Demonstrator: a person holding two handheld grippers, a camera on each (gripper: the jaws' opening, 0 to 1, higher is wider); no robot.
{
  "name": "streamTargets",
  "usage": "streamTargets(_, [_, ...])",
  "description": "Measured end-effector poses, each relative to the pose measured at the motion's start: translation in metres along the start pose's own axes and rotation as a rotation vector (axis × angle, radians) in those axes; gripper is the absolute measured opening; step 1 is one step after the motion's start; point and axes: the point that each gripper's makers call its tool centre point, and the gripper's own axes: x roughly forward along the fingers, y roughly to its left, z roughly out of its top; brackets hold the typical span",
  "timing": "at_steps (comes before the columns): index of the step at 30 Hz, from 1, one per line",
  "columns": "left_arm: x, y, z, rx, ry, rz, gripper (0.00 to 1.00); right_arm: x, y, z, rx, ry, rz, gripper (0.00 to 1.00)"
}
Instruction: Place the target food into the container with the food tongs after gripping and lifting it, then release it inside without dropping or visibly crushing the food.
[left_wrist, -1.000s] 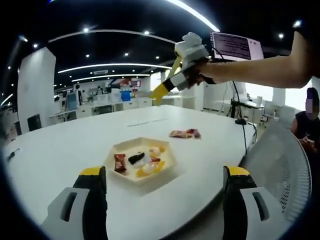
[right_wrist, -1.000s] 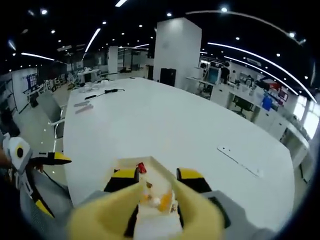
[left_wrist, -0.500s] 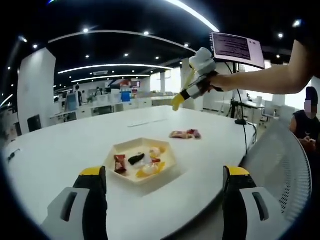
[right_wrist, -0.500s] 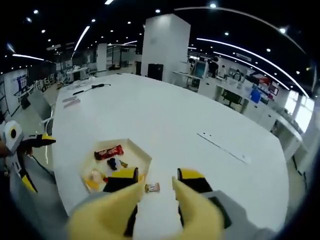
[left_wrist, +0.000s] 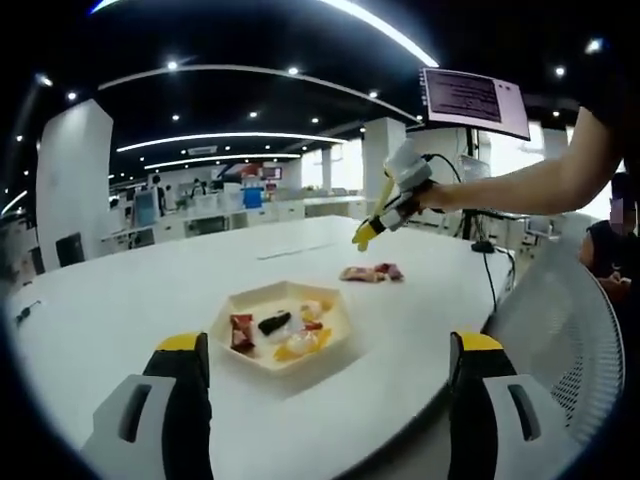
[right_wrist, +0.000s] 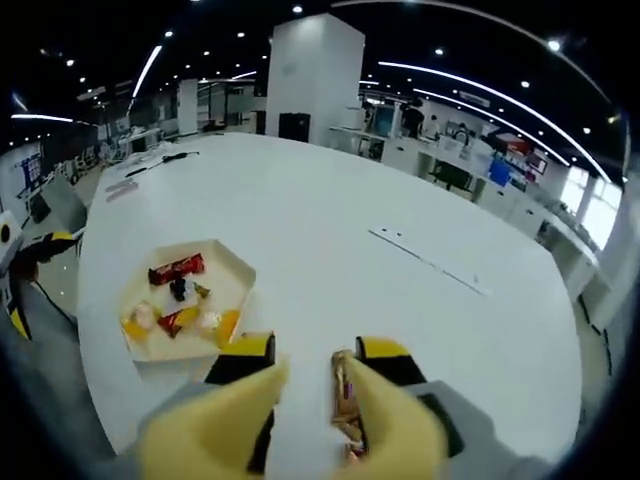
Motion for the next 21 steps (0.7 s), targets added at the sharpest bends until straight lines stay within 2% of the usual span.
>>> streamTargets(5, [-0.002,0.001,0.006,0.014,-0.04,0.008,0.97,0.013,-0.011,-0.009,-0.001,-0.008,-0.02,0.31])
streamTargets(10, [-0.003,0.004,0.011,0.015,-0.068,0.021,0.96,0.021,-0.007,-0.027,0.005,0.012,-0.024,0.31])
streamTargets(17, [-0.004,0.005,0.013,0.017,-0.079,0.028,0.96,0.029,-0.01,-0.054,0.013,0.065,-0.039,0.31])
streamTargets(21, [-0.004,0.006,0.012,0.015,-0.079,0.036,0.95,0.031,-0.015,-0.06,0.017,0.087,-0.036,0.31])
